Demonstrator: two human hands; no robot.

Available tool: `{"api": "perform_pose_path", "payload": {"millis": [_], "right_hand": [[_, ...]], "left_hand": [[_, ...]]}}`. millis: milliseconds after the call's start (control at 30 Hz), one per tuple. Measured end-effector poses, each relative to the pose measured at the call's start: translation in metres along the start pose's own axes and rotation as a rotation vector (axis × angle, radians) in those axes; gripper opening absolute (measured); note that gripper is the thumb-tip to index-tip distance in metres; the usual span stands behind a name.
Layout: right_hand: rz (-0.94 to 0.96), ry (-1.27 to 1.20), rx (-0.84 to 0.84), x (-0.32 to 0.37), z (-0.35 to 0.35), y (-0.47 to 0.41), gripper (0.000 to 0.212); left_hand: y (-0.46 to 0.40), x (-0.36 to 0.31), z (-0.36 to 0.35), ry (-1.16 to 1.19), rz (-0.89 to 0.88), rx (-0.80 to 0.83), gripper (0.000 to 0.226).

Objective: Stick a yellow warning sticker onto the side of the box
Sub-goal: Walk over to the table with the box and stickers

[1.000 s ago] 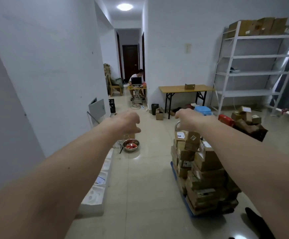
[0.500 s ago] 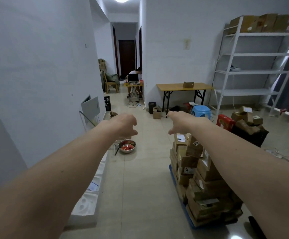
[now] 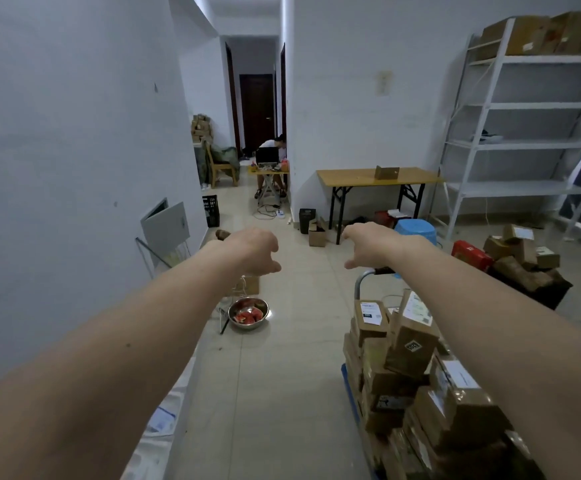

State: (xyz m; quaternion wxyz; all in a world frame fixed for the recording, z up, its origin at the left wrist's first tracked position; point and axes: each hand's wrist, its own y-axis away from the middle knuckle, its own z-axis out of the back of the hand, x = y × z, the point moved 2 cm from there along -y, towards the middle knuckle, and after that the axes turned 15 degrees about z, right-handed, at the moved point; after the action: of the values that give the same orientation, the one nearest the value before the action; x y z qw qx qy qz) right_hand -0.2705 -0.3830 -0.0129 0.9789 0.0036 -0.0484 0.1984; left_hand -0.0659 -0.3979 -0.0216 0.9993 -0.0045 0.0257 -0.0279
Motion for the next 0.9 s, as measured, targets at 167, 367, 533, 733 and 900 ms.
{"api": "perform_pose_path", "payload": {"millis": [167, 367, 533, 733, 900], "right_hand": [[-0.001, -0.011, -0.011, -0.032, -0.011, -0.073, 0.054], [-0.067, -0.036, 0.025, -0.071, -0.015, -0.177, 0.059], [-0.105, -0.036, 0.051, -0.082, -0.013, -0.28, 0.059], [-0.147, -0.049, 0.064, -0.111, -0.022, -0.388, 0.059], [-0.178, -0.063, 0.046, -0.157, -0.029, -0.453, 0.059]], "left_hand": [[-0.087, 0.007, -0.004, -0.016, 0.01, 0.031, 0.052], [-0.202, 0.031, 0.001, 0.005, -0.024, -0.035, 0.051], [-0.296, 0.067, -0.001, -0.027, -0.051, -0.003, 0.052], [-0.418, 0.086, -0.006, -0.036, -0.086, -0.002, 0.053], [-0.507, 0.077, -0.028, -0.042, -0.112, 0.056, 0.058]]}}
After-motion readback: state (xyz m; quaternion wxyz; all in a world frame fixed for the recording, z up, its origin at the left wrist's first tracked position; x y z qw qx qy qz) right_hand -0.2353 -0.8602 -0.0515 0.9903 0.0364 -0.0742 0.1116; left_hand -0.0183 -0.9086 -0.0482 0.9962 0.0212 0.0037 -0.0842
